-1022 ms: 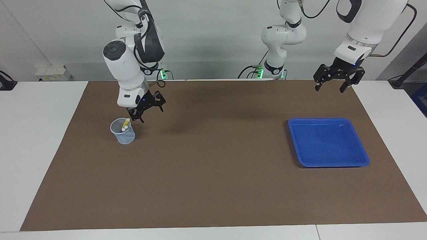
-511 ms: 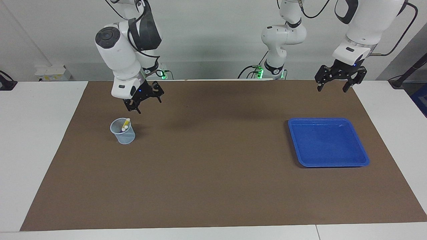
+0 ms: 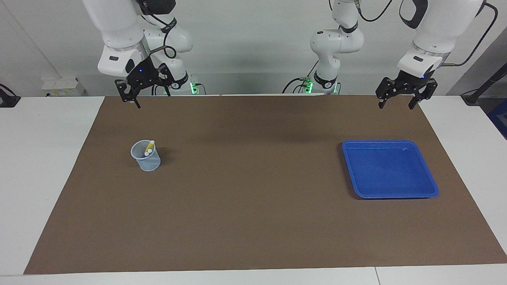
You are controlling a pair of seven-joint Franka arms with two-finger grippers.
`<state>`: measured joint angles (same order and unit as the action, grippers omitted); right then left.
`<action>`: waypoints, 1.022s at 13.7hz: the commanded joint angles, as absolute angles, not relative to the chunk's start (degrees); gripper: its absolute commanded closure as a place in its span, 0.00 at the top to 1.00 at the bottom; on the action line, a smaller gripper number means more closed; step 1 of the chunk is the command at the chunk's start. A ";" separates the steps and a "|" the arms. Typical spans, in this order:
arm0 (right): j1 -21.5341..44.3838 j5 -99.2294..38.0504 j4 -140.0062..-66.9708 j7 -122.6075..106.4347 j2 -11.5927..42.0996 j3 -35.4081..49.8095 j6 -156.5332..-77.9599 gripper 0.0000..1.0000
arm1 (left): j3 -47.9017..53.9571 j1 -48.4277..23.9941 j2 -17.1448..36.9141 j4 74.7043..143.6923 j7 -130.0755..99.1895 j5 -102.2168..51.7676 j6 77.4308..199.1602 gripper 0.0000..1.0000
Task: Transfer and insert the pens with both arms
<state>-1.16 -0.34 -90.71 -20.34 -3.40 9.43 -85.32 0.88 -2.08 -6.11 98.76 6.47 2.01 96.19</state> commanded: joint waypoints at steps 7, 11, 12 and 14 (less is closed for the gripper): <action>-2.63 -1.05 -88.16 -11.87 -2.99 10.02 -81.74 1.00 | -0.44 -2.90 -4.13 97.56 5.36 1.85 95.36 1.00; -1.93 -0.09 -90.00 -11.78 -2.20 9.14 -84.72 1.00 | -0.44 -2.81 -2.99 96.86 5.36 1.76 95.36 1.00; -1.93 0.09 -90.09 -11.78 -1.68 9.14 -85.51 1.00 | -0.44 -2.81 -2.90 96.51 5.36 1.50 95.01 1.00; -1.50 0.09 -90.09 -11.78 -1.67 8.97 -85.43 1.00 | -0.35 -2.81 -2.81 96.42 5.36 1.49 94.92 1.00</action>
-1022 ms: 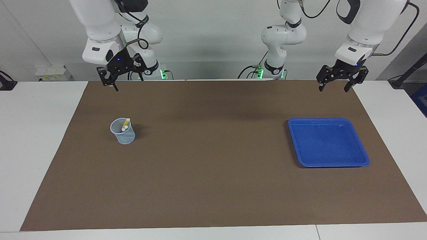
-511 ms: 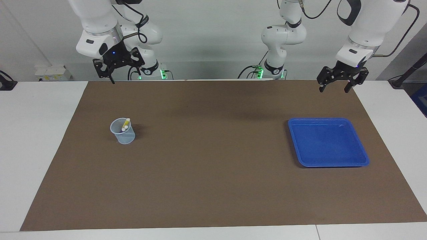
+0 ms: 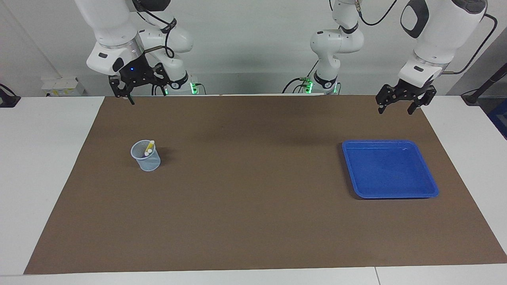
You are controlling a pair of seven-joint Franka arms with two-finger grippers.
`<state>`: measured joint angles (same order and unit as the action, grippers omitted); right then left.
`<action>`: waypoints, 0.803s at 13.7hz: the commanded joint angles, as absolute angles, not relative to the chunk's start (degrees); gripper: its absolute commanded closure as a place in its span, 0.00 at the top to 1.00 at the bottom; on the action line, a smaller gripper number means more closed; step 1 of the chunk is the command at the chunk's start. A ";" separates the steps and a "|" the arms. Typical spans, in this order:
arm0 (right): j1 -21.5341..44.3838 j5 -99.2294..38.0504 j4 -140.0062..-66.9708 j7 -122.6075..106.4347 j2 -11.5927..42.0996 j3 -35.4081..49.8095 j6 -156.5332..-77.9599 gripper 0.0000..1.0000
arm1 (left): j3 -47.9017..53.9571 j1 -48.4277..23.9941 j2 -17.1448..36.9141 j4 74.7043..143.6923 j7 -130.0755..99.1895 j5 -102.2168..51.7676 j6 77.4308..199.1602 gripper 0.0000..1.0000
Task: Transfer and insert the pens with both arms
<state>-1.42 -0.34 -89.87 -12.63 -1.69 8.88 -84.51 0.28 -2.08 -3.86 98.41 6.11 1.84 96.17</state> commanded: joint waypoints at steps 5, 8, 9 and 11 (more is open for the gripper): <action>-0.18 0.44 -89.92 -11.69 -0.35 8.44 -87.37 1.00 | -0.35 -2.90 -2.72 96.06 5.27 1.32 95.01 1.00; 0.97 0.26 -90.00 -11.60 -0.35 6.59 -87.01 1.00 | -0.35 -2.99 -3.25 96.24 5.27 1.32 95.18 1.00; 1.05 0.26 -90.17 -11.51 -0.44 6.59 -87.36 1.00 | -0.26 -2.99 -3.34 96.24 5.27 1.32 95.10 1.00; 0.71 0.09 -90.26 -11.60 -0.62 6.59 -87.10 1.00 | -0.35 -2.81 -3.34 96.24 5.27 -0.07 95.10 1.00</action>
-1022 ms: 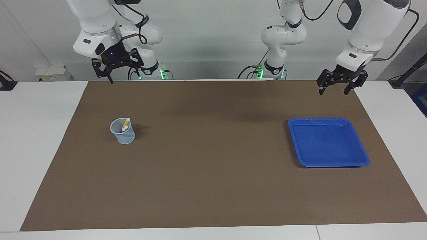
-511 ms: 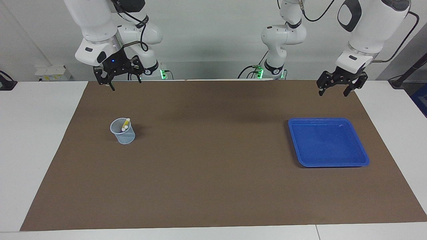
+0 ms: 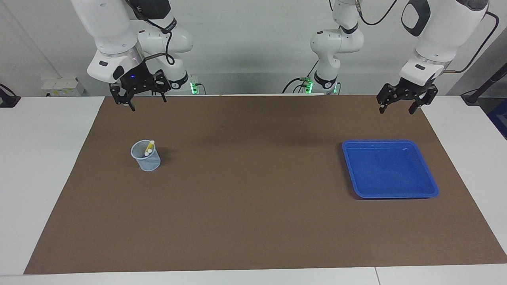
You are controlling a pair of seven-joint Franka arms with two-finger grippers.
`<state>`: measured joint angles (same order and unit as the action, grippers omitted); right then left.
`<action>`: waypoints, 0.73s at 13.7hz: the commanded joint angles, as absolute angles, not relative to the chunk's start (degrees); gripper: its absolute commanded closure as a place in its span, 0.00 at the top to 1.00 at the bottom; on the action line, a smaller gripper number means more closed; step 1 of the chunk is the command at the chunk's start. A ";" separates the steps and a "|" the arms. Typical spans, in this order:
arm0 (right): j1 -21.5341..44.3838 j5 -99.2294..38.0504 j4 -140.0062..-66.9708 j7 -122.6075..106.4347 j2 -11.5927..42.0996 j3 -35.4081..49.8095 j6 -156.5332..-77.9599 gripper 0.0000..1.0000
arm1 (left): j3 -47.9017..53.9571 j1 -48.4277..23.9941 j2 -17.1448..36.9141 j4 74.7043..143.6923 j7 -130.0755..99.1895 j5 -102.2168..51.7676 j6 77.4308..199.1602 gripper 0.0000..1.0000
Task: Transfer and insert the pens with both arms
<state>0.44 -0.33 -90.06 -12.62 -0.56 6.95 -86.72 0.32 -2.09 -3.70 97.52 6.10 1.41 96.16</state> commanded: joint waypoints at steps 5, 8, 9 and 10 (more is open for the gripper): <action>0.53 -0.09 -90.26 -11.60 -0.62 6.59 -87.27 1.00 | -0.35 -2.55 -3.52 96.33 5.27 -0.88 95.36 1.00; 0.53 -0.53 -90.26 -11.51 -0.70 6.59 -87.36 1.00 | -0.35 -2.55 -3.60 96.33 5.19 -0.88 95.71 1.00; 0.53 -0.53 -90.26 -11.25 -0.70 6.59 -87.45 1.00 | -0.44 -2.55 -3.60 96.42 5.27 -0.88 95.80 1.00; 0.61 -0.53 -90.26 -10.38 -0.70 6.59 -87.45 1.00 | -0.44 -2.55 -3.60 96.42 5.27 -0.88 95.80 1.00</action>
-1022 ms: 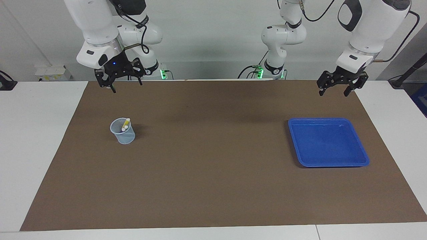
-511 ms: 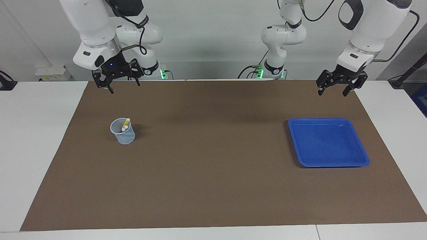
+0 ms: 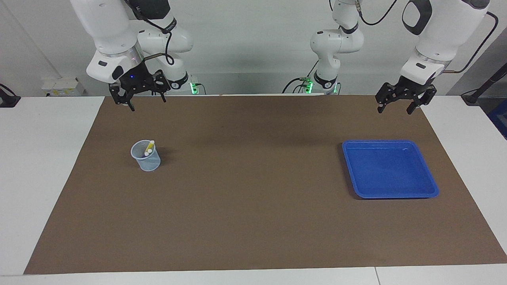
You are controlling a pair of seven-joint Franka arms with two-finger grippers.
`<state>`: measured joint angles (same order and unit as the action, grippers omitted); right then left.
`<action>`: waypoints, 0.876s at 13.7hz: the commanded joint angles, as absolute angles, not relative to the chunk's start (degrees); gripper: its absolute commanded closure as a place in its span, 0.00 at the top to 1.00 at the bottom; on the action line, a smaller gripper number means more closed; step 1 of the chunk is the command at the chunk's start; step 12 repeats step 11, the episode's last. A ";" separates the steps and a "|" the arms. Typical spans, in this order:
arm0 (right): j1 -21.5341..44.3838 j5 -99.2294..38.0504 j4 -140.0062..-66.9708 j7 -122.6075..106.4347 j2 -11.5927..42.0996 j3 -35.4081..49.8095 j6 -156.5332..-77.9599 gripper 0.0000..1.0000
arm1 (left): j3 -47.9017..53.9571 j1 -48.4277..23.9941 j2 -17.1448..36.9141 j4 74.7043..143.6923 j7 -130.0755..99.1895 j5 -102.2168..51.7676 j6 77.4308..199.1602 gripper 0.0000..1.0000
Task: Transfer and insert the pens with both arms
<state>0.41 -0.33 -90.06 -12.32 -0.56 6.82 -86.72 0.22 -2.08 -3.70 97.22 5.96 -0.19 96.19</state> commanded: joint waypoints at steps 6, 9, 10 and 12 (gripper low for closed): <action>0.53 -0.62 -90.18 -9.76 -0.97 6.50 -87.36 1.00 | -0.44 -2.55 -3.69 96.59 5.27 -0.88 95.89 1.00; 0.53 -0.62 -90.09 -5.63 -1.14 6.50 -87.28 1.00 | -0.53 -2.55 -3.69 96.59 5.27 -0.88 95.89 1.00; 0.44 -0.53 -90.09 -5.71 -1.14 6.50 -87.28 1.00 | -0.53 -2.55 -3.69 96.59 5.19 -0.88 95.98 1.00; 0.35 -0.53 -90.09 -5.71 -1.14 6.50 -87.28 1.00 | -0.53 -2.55 -3.69 96.59 5.19 -0.88 95.98 1.00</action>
